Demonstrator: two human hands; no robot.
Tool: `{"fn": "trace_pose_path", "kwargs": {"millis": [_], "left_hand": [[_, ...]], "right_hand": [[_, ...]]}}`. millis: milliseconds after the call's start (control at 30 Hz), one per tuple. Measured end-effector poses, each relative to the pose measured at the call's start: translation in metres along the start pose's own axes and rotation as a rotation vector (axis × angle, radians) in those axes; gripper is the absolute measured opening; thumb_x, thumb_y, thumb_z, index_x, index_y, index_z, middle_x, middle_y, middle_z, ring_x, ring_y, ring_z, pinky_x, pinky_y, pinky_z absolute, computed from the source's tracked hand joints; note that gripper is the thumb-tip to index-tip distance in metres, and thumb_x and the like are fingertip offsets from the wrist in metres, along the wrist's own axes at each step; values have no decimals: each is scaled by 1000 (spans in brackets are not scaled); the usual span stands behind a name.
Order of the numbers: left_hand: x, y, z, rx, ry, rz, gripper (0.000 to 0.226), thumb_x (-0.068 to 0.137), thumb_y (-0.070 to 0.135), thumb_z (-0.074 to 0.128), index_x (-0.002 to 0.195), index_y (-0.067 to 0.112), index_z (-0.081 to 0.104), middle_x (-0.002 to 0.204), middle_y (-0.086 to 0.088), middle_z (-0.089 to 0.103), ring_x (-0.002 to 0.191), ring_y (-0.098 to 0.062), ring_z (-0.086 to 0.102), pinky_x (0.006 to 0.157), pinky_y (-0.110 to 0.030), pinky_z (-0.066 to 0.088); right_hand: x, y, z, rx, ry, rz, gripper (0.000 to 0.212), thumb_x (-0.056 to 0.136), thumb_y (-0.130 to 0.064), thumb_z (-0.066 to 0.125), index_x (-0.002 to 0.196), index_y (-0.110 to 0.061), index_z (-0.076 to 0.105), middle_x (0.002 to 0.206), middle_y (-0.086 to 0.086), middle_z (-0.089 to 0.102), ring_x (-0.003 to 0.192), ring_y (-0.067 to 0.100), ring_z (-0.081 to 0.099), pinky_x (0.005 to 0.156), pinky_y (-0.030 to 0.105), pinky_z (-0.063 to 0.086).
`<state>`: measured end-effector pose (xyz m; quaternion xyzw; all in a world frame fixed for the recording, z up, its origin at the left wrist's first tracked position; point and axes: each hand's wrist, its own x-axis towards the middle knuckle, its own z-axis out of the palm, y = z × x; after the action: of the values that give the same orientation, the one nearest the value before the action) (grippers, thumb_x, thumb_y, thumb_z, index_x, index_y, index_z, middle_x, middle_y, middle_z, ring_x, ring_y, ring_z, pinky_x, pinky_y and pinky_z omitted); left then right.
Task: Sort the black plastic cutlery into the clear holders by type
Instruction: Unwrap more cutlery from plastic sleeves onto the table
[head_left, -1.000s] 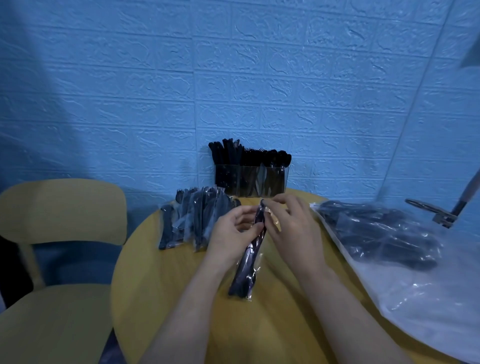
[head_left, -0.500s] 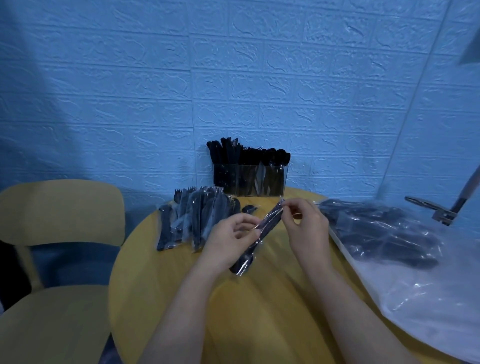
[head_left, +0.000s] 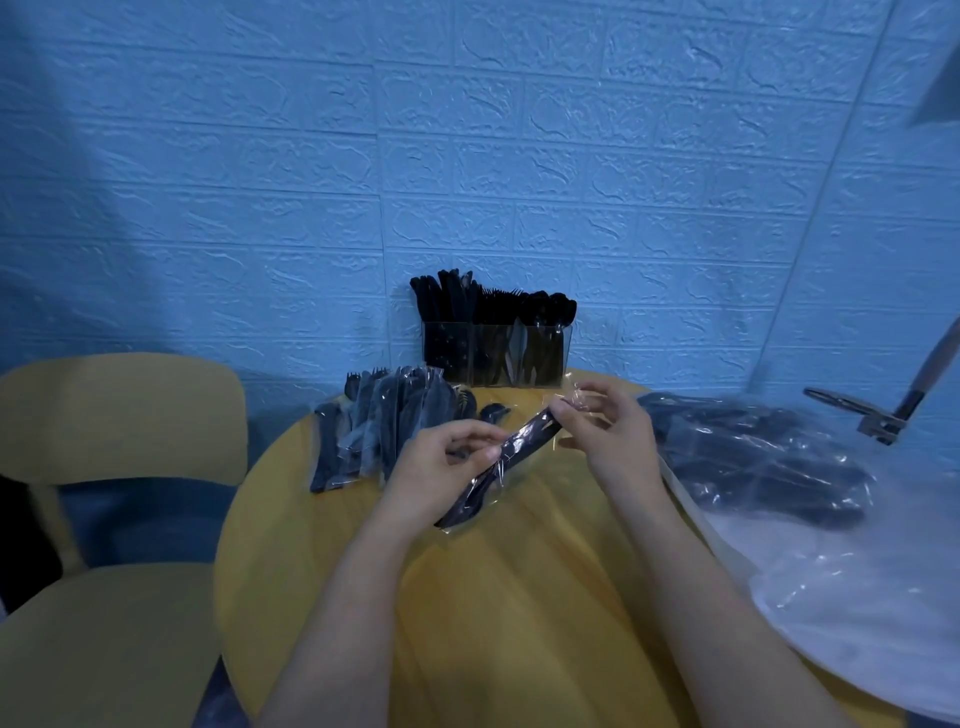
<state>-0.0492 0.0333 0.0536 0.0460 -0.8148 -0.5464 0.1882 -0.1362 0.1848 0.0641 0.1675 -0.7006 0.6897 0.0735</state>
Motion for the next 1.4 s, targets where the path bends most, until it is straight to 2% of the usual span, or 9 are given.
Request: {"fn": "trace_pose_path", "kwargs": {"millis": [233,400,533,667,767,867,967,1100,1400], "left_hand": [[-3,2,-10,-277,-76,-162,30,82,20,68,111,25,62,104,1,69,84,-13,71,65,-23,57],[0,-3,-15,-580,177,-218,16,88,12,61,104,10,60,95,-11,70,76,-17,71,63,-23,57],[3,-5,-19,-692,380,-174,6,93,15,57,97,10,58,89,-7,65,66,-13,65,59,-24,57],[5,-7,-19,-628,538,-134,10,95,16,55,100,7,55,91,-7,62,67,-14,63,55,-23,56],[5,-6,-20,-601,563,-109,8,95,16,54,99,9,55,88,-4,62,66,-13,62,53,-23,56],[4,-5,-20,-583,559,-77,4,95,15,54,93,13,56,86,-3,62,63,-10,62,52,-21,55],[4,-5,-18,-554,538,-52,5,95,14,53,94,11,56,87,-4,62,59,-6,62,51,-20,54],[4,-4,-15,-494,480,-35,10,95,18,54,101,10,57,90,-4,63,61,-5,63,53,-20,54],[5,0,-16,-696,396,-46,25,102,20,36,99,10,59,90,-9,66,66,-12,67,55,-26,57]], "right_hand": [[4,2,-9,341,189,95,7,87,-3,65,89,-7,60,86,5,57,75,16,61,58,18,55],[4,3,-9,449,161,131,12,95,-9,55,102,0,60,79,5,57,69,12,60,55,20,54],[3,5,-5,319,146,111,11,93,-12,59,101,-5,61,78,2,59,65,9,59,55,20,54],[1,1,-5,-25,368,-243,15,85,-13,69,94,-17,57,82,-1,57,68,-1,50,66,8,41],[-4,-1,-2,-174,223,-393,9,87,-15,67,89,-23,62,80,-10,61,73,-4,54,69,5,39],[-5,5,2,-319,47,-268,13,91,-25,61,101,-20,68,89,-10,65,82,-2,57,71,5,41],[-3,3,0,-195,-13,-131,14,95,-28,54,100,-22,66,86,-12,65,81,3,59,76,22,50],[-4,0,-1,-152,-162,-16,14,94,-25,56,99,-17,66,72,-7,58,58,2,51,53,14,43],[-6,1,2,143,-313,199,24,94,-19,56,112,-6,63,100,10,68,54,9,56,50,20,44]]}}
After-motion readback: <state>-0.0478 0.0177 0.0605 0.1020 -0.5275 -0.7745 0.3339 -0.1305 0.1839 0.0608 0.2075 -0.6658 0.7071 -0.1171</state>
